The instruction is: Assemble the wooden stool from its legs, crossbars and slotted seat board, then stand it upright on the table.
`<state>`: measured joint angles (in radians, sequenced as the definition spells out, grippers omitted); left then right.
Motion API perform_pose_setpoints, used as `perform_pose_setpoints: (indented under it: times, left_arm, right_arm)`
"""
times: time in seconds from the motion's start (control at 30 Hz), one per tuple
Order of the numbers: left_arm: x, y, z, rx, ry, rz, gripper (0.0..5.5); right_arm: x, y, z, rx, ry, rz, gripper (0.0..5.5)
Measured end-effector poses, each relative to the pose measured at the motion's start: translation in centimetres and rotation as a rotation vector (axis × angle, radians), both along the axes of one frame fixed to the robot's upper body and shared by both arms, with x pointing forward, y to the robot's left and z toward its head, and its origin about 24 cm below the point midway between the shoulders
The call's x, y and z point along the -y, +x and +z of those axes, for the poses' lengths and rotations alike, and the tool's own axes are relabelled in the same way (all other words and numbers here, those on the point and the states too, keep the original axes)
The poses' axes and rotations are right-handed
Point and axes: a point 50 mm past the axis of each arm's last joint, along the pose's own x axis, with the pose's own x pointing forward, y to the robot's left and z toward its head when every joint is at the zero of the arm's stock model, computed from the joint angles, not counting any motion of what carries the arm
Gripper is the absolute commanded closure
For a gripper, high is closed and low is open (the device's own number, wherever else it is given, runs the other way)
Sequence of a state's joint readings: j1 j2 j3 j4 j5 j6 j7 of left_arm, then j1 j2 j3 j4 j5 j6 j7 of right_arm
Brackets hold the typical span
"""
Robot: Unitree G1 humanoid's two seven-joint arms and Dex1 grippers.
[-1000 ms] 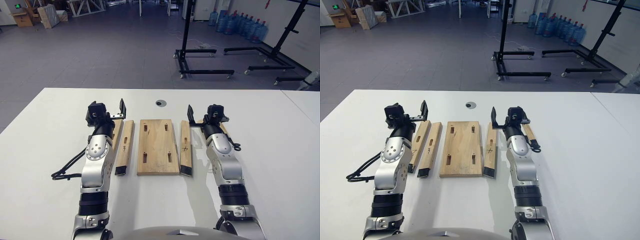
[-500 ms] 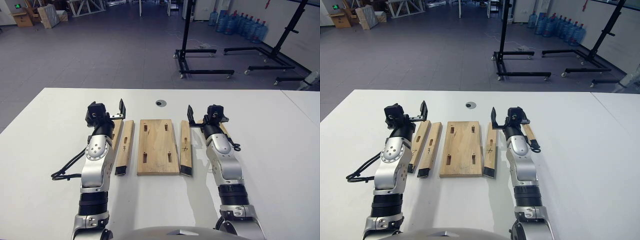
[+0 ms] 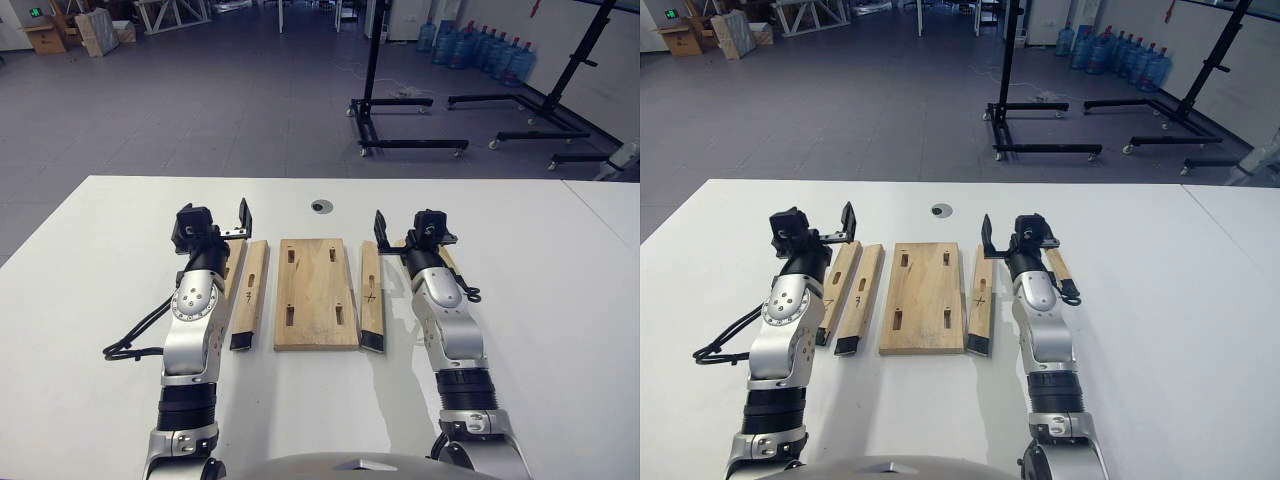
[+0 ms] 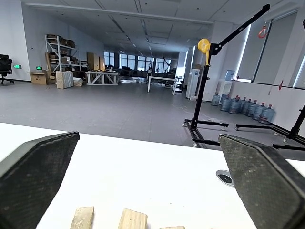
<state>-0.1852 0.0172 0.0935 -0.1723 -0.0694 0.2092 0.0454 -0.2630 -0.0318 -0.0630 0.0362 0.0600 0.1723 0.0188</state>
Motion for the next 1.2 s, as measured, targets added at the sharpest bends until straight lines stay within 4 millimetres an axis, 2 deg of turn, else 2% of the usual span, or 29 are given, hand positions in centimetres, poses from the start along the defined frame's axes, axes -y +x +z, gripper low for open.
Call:
perform_pose_setpoints:
  times: [0.3,0.37,0.4,0.47,0.53,0.6,0.63,0.7,0.83,0.87,1.07,1.2]
  left_arm:
    - [0.0,0.0,0.0,-0.001,0.000,-0.001,0.14]
    - [-0.2,0.0,0.1,0.001,0.003,0.004,0.14]
    - [-0.5,-0.1,0.3,0.007,0.007,0.009,0.14]
    - [-1.6,-0.2,1.5,0.028,0.024,0.026,0.14]
    - [-2.5,-0.4,2.6,0.031,0.032,0.031,0.14]
    - [-2.9,-0.8,3.2,0.008,0.047,0.026,0.14]
    - [-3.0,-0.9,3.3,-0.001,0.053,0.027,0.14]
    - [-3.0,-1.0,3.2,-0.016,0.055,0.026,0.14]
    - [-2.4,-1.1,2.5,-0.055,0.035,0.017,0.14]
    - [-2.3,-1.1,2.4,-0.057,0.032,0.016,0.14]
    - [-2.2,-1.4,2.1,-0.070,0.027,0.021,0.14]
    - [-2.2,-1.4,2.1,-0.070,0.027,0.021,0.14]
  right_arm:
    - [-0.1,0.0,0.0,0.000,-0.001,0.004,0.10]
    - [0.4,0.1,0.1,-0.008,-0.008,0.001,0.10]
    - [1.3,0.5,0.7,-0.016,-0.027,-0.008,0.10]
    - [4.3,1.9,3.6,-0.017,-0.113,-0.023,0.10]
    - [7.1,3.0,7.5,-0.013,-0.222,-0.014,0.10]
    - [10.3,3.0,9.8,-0.094,-0.297,0.017,0.10]
    - [11.3,2.8,9.9,-0.137,-0.322,0.029,0.10]
    - [12.8,2.3,8.5,-0.255,-0.345,0.066,0.10]
    - [14.1,-0.2,2.2,-0.516,-0.287,0.149,0.10]
    - [14.2,-0.6,1.4,-0.546,-0.280,0.152,0.10]
    - [14.1,-1.0,-1.1,-0.598,-0.265,0.146,0.10]
    - [13.8,-0.9,-2.0,-0.605,-0.266,0.142,0.10]
